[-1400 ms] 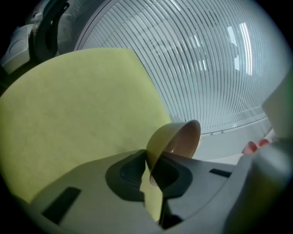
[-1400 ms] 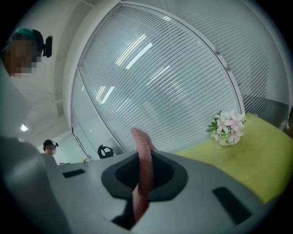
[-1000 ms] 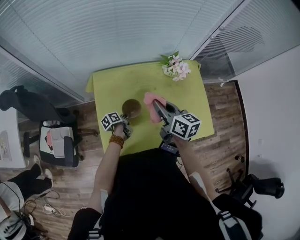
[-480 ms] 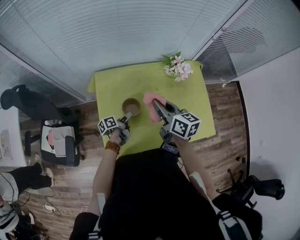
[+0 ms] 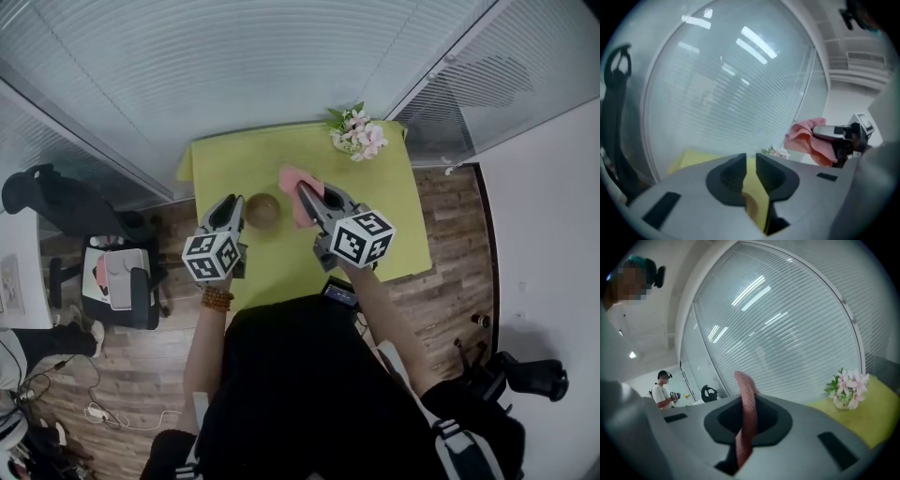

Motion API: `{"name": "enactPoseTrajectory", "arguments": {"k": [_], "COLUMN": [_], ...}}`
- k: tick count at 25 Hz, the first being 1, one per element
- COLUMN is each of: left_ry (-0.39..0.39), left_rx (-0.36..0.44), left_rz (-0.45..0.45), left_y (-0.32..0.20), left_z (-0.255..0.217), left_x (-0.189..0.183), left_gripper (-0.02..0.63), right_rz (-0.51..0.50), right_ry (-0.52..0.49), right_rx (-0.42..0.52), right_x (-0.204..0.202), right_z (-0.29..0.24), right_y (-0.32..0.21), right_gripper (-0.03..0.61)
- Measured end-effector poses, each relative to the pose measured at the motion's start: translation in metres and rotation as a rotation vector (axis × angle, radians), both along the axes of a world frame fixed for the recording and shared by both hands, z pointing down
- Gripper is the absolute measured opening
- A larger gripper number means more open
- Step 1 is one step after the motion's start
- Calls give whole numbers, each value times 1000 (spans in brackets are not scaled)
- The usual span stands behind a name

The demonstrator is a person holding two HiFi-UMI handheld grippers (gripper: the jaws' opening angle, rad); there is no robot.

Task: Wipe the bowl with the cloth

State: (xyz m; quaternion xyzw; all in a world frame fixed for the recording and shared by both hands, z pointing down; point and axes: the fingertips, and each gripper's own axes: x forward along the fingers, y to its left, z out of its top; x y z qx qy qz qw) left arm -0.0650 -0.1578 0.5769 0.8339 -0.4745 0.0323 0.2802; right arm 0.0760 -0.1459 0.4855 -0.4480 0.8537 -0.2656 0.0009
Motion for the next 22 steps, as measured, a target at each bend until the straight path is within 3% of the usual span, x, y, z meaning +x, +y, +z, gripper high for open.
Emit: {"name": "enactPoseTrajectory", "arguments": {"k": [1,2,5,11,22], "left_ry": [-54,-88,-112,-180,-189], "left_rx": [82,140,206,228,229], "left_rz": [-68,-123,-192,-162,-128], "left_y": [-6,-9,-12,-8,-2], "left_z": [-13,-24,-43,-52,-58], "left_x": [-11,-20,-27,-14,-2], "left_gripper": [47,40,31,29,29], "right_rz": [-6,-4,24,28,35], "right_ry": [32,65,151,185,187], "right_rx": [36,69,150,183,184], "right_x": [-5,-9,-16,-27,-24], "right_z": [-3,-6,-12,-15,-14], "right_y": [-2,-4,-8,-9,-9], "right_gripper": [9,9,9,8,8]}}
